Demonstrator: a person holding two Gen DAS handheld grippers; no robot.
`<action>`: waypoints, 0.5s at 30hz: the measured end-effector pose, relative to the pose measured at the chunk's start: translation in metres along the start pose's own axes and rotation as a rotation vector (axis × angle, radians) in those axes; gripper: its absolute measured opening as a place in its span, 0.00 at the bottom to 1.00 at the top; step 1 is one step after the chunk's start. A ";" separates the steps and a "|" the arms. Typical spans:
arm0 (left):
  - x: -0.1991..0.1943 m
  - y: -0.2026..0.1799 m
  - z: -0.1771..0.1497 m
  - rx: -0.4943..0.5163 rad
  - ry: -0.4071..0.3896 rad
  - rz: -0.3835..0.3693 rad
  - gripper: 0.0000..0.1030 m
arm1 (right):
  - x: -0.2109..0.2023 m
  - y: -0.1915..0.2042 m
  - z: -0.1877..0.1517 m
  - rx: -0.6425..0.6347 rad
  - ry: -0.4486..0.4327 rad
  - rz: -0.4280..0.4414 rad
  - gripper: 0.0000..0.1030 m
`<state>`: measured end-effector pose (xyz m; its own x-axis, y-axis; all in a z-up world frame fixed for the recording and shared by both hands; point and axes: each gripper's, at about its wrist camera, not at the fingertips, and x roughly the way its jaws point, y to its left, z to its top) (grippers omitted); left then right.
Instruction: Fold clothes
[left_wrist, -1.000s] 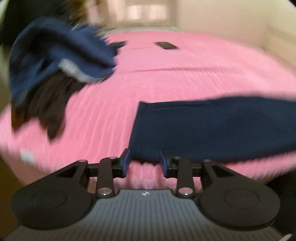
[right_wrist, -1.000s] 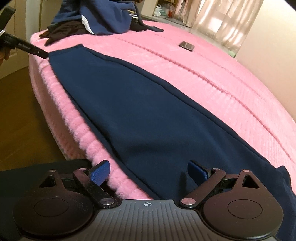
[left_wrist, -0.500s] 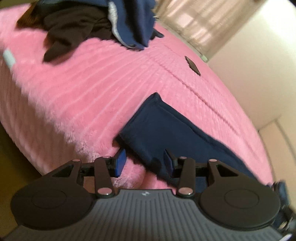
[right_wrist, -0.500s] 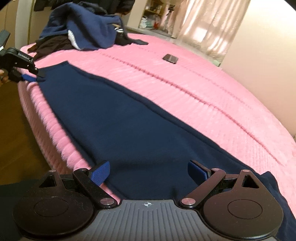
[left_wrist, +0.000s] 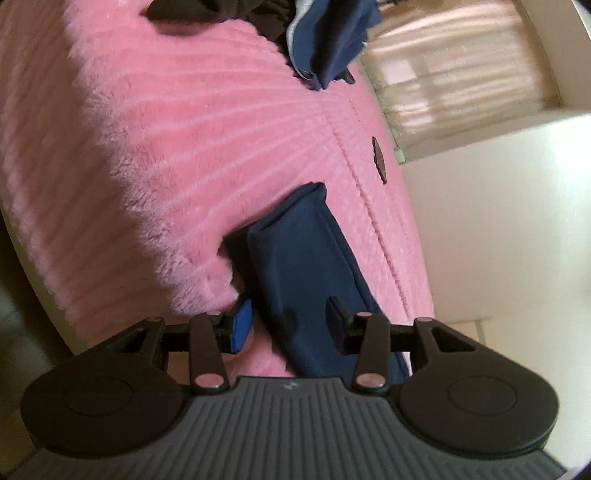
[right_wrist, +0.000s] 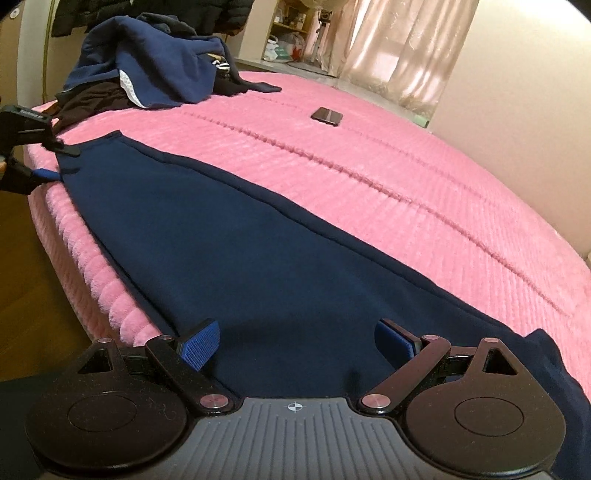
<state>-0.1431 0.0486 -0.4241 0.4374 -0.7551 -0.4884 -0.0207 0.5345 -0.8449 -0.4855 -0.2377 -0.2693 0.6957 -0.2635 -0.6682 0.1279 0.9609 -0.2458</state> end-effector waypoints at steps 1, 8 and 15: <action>0.003 -0.001 0.001 -0.011 -0.008 -0.005 0.37 | -0.002 -0.002 -0.001 0.007 -0.005 -0.006 0.91; 0.005 -0.010 -0.007 0.041 -0.036 0.036 0.13 | -0.016 -0.032 -0.019 0.155 0.002 -0.067 0.91; -0.015 -0.088 -0.035 0.451 -0.144 0.077 0.06 | -0.044 -0.071 -0.064 0.350 0.037 -0.154 0.91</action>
<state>-0.1796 -0.0002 -0.3502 0.5708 -0.6634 -0.4839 0.3200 0.7224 -0.6130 -0.5701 -0.2995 -0.2674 0.6243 -0.4040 -0.6687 0.4672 0.8790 -0.0949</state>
